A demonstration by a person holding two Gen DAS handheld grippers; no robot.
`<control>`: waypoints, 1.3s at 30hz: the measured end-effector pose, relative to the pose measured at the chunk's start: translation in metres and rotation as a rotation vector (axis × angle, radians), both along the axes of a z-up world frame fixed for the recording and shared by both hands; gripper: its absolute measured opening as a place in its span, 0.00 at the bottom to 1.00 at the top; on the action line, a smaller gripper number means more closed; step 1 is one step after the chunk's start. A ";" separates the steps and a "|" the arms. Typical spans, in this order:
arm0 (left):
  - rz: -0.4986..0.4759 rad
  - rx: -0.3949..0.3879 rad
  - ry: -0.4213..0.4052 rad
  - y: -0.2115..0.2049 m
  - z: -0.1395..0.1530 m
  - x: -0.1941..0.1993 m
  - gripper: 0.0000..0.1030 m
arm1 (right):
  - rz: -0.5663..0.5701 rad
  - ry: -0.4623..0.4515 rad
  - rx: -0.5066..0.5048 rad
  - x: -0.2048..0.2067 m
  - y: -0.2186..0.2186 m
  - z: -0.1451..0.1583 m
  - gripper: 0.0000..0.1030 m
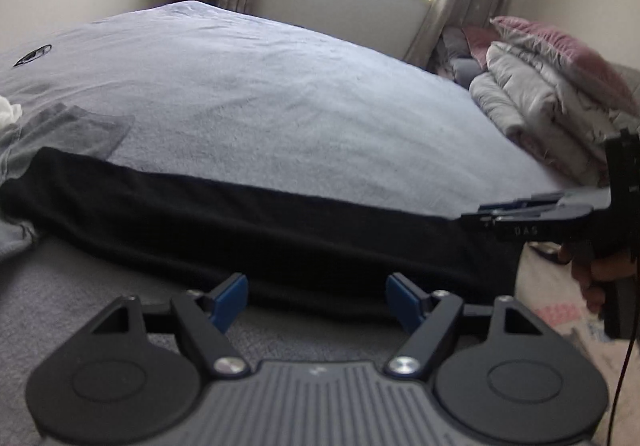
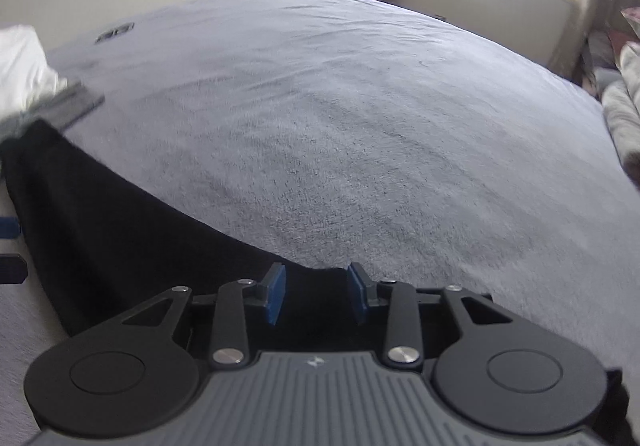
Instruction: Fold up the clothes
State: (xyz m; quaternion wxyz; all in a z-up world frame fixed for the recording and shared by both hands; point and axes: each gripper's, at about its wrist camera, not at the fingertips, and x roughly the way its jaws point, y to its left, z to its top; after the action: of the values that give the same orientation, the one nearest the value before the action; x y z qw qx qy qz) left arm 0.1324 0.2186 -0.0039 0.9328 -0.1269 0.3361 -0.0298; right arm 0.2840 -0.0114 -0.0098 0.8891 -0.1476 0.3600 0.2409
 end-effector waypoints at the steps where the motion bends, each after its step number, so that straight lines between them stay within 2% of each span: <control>1: 0.000 0.007 -0.001 -0.001 -0.002 0.001 0.75 | 0.010 0.006 0.004 0.003 0.001 -0.001 0.37; 5: -0.004 0.017 0.015 0.000 -0.008 0.005 0.75 | 0.020 0.058 0.006 0.021 0.000 -0.009 0.48; 7: -0.009 0.031 0.027 0.000 -0.011 0.005 0.75 | 0.010 0.073 0.040 0.024 -0.007 -0.011 0.47; 8: -0.013 0.039 0.033 0.000 -0.012 0.006 0.75 | 0.004 0.081 0.061 0.026 -0.010 -0.012 0.46; 10: -0.031 0.073 0.052 -0.004 -0.015 0.007 0.75 | 0.010 0.071 0.073 0.020 -0.013 -0.012 0.30; 11: -0.042 0.099 0.059 -0.007 -0.015 0.007 0.75 | 0.022 0.067 0.078 0.016 -0.013 -0.013 0.15; 12: -0.053 0.125 0.064 -0.011 -0.016 0.007 0.75 | 0.036 0.065 0.083 0.012 -0.013 -0.013 0.07; 16: -0.060 0.151 0.066 -0.014 -0.017 0.007 0.75 | 0.035 -0.014 0.062 0.002 -0.008 -0.011 0.05; 20: -0.065 0.154 0.062 -0.014 -0.017 0.005 0.76 | -0.067 -0.081 0.078 0.008 -0.008 -0.013 0.05; 23: -0.071 0.158 0.062 -0.014 -0.018 0.005 0.76 | -0.086 -0.075 0.066 0.011 -0.004 -0.021 0.06; 26: -0.068 0.154 0.062 -0.013 -0.018 0.006 0.76 | -0.087 -0.063 0.110 0.009 -0.003 -0.014 0.09; 28: -0.050 0.124 0.051 -0.010 -0.015 0.006 0.76 | -0.054 -0.056 0.145 0.006 0.000 -0.007 0.21; 29: -0.039 0.108 0.044 -0.008 -0.013 0.005 0.75 | -0.023 -0.048 0.158 0.004 0.006 -0.005 0.33; 30: -0.029 0.091 0.038 -0.006 -0.011 0.005 0.73 | 0.010 -0.040 0.170 0.003 0.013 -0.003 0.37; 32: 0.006 0.045 -0.003 0.001 -0.008 0.003 0.68 | 0.078 -0.020 0.188 0.000 0.028 0.000 0.37; 35: 0.044 0.030 -0.006 0.008 -0.012 0.004 0.68 | 0.169 0.011 0.178 -0.003 0.057 -0.002 0.38; 37: 0.042 0.037 0.004 0.007 -0.016 0.006 0.68 | 0.209 0.015 0.138 -0.004 0.078 -0.008 0.38; 39: 0.027 0.077 0.021 0.001 -0.016 0.008 0.68 | 0.218 0.001 0.123 -0.007 0.091 -0.014 0.36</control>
State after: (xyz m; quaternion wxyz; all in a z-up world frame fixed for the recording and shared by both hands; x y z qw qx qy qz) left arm 0.1402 0.2193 -0.0201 0.9336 -0.0959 0.3452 -0.0030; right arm 0.2771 0.0796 -0.0238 0.8649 -0.1310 0.3267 0.3579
